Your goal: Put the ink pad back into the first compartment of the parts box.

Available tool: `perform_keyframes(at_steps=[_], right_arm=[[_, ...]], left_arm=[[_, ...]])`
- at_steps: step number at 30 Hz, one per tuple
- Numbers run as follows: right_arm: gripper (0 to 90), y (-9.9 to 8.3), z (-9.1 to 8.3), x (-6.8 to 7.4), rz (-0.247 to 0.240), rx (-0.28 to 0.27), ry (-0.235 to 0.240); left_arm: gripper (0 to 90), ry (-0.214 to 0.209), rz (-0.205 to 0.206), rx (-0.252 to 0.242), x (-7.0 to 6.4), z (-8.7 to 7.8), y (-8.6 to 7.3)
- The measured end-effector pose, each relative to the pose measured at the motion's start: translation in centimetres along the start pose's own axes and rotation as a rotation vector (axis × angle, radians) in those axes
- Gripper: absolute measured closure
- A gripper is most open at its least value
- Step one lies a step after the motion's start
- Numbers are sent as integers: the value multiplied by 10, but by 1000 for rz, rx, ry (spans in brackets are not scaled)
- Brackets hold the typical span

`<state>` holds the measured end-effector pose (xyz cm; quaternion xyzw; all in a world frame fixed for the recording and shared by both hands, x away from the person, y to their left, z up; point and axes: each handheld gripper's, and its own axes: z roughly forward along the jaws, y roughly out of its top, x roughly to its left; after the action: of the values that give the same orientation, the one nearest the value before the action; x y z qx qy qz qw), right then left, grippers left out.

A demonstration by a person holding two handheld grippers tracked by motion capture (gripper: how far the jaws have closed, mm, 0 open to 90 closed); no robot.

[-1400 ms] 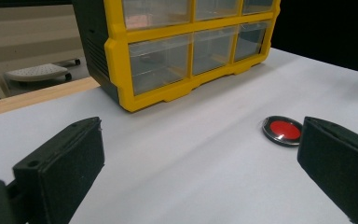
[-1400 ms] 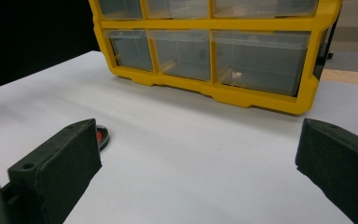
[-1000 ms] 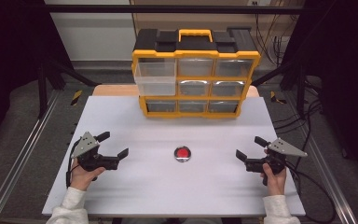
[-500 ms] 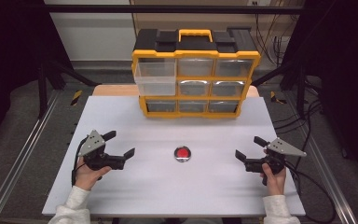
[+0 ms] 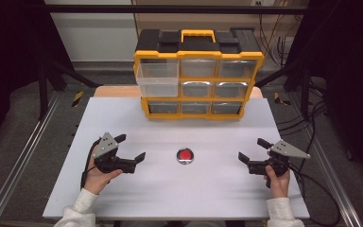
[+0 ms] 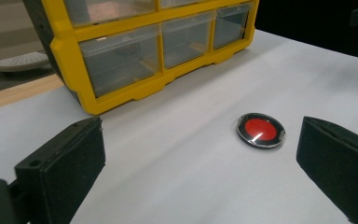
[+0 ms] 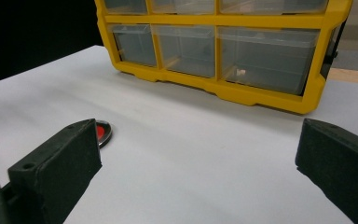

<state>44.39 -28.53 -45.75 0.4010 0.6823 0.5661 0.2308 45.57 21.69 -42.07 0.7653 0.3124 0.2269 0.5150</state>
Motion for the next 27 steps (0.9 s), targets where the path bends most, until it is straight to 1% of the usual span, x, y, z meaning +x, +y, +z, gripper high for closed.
perform_keyframes(at_steps=[1, 11, 13, 21, 27], right_arm=[[4, 0, 0, 0, -1, 1, -2], [4, 0, 1, 0, -5, 7, -3], [4, 0, 1, 0, -5, 7, -3], [4, -1, 1, 0, -7, 11, -5], [4, -1, 1, 1, -7, 9, -8]], left_arm=[[10, -1, 3, 8, -2, 2, 0], [10, -12, 6, 36, -12, 14, 6], [10, -16, 15, 45, -15, 17, 8], [8, -34, 25, 71, -25, 29, 17], [5, -54, 49, 85, -34, 40, 24]])
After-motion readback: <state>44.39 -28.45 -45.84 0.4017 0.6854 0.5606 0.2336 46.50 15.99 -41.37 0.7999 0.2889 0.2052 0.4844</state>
